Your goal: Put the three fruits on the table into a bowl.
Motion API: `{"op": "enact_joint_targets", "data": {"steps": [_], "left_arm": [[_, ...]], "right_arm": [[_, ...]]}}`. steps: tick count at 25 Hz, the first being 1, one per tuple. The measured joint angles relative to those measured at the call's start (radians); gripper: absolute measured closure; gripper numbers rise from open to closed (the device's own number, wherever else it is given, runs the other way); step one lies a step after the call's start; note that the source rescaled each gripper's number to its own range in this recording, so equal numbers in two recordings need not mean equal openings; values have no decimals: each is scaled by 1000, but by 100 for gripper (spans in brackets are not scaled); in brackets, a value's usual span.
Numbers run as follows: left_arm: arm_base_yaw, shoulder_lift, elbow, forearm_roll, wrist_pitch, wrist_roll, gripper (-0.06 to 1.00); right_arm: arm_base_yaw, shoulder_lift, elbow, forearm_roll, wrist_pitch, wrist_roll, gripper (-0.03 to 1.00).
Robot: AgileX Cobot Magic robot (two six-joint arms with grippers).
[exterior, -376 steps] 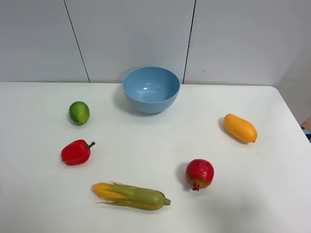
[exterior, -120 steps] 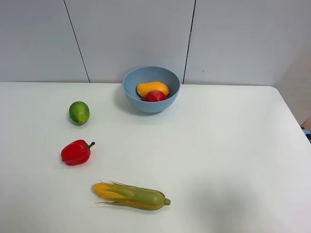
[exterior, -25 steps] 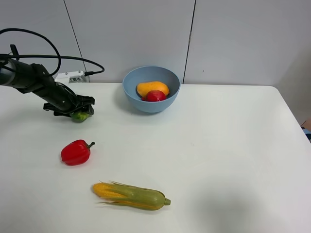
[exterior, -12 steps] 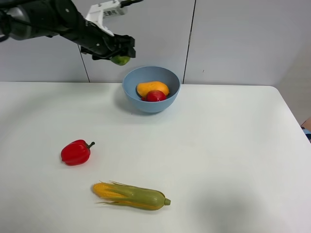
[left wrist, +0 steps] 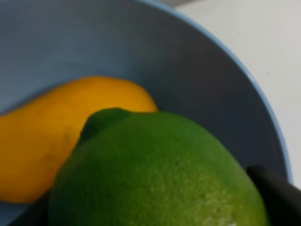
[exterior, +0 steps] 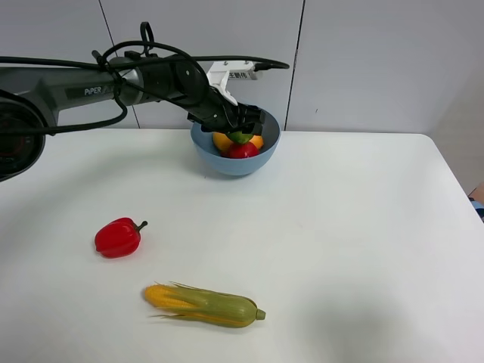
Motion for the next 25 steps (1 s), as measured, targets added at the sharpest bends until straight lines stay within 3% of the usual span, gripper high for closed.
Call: {"op": "enact_joint_targets", "data": {"steps": [1, 2, 4, 5, 7, 11, 17, 21, 25], "left_arm": [[-6, 3, 0, 0, 0, 3, 91], [-11, 5, 0, -1, 0, 3, 76], [-17, 3, -1, -1, -1, -1, 25], [-20, 1, -1, -2, -4, -3, 13], [-24, -7, -1, -3, -4, -4, 1], [-29, -97, -1, 11, -3, -3, -3], [15, -402, -1, 197, 5, 10, -3], [104, -619, -3, 306, 92, 10, -3], [236, -801, -3, 392, 257, 10, -3]], "right_arm": [[0, 0, 0, 0, 0, 0, 52], [0, 0, 0, 0, 0, 0, 52], [0, 0, 0, 0, 0, 0, 52], [0, 0, 0, 0, 0, 0, 52], [0, 0, 0, 0, 0, 0, 52], [0, 0, 0, 0, 0, 0, 52], [0, 0, 0, 0, 0, 0, 52], [0, 0, 0, 0, 0, 0, 52], [0, 0, 0, 0, 0, 0, 52]]}}
